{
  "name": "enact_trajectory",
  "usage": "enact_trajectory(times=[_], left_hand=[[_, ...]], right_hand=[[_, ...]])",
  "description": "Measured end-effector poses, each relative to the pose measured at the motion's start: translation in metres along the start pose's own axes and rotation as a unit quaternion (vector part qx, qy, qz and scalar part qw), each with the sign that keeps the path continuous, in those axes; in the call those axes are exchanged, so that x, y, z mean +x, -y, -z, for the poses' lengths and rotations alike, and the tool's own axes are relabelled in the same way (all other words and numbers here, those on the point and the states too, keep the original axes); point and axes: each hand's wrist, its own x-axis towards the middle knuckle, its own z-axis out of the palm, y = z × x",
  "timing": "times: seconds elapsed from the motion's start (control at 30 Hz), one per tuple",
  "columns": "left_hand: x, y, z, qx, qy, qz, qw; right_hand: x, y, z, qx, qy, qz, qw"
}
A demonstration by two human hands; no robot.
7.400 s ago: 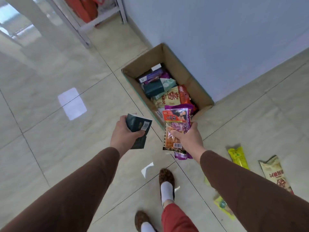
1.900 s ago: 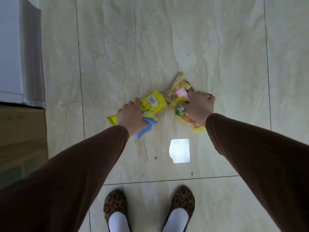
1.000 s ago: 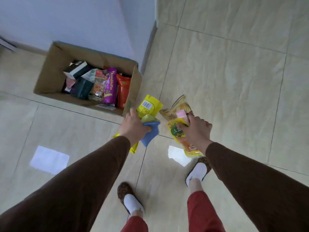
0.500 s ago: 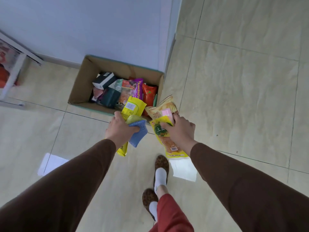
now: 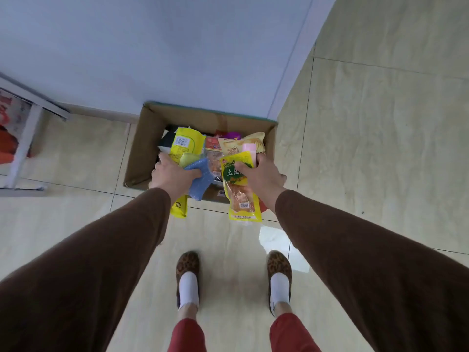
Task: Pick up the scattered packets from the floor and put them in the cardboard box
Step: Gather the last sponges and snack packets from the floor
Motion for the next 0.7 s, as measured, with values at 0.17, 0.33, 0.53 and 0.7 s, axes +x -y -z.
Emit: enact_trajectory(times=[0.17,0.33,0.53,0.7], left_hand=[[0.050,-0.003,0.006,0.029,0.010,-0.037,0.999],[0.097,0.001,0.000,0.041,0.037,-0.065,0.996],[0.114,0.020,-0.011,0.057,0.061,-0.149,0.985],[0.090,0.035,-0.002,0.122,0.098,-0.192,0.969]], right_hand=[[0.037,0.031,-0.038,0.057,0.009,-0.042,0.997],[0.069,0.049,-0.065,0.079,0.018,-0.063,0.995],[0.071,0.021,-0.077,0.037,0.036,-0.109,0.993],[0.029,0.008,-0.074,-0.002,0.021,-0.107,0.994]])
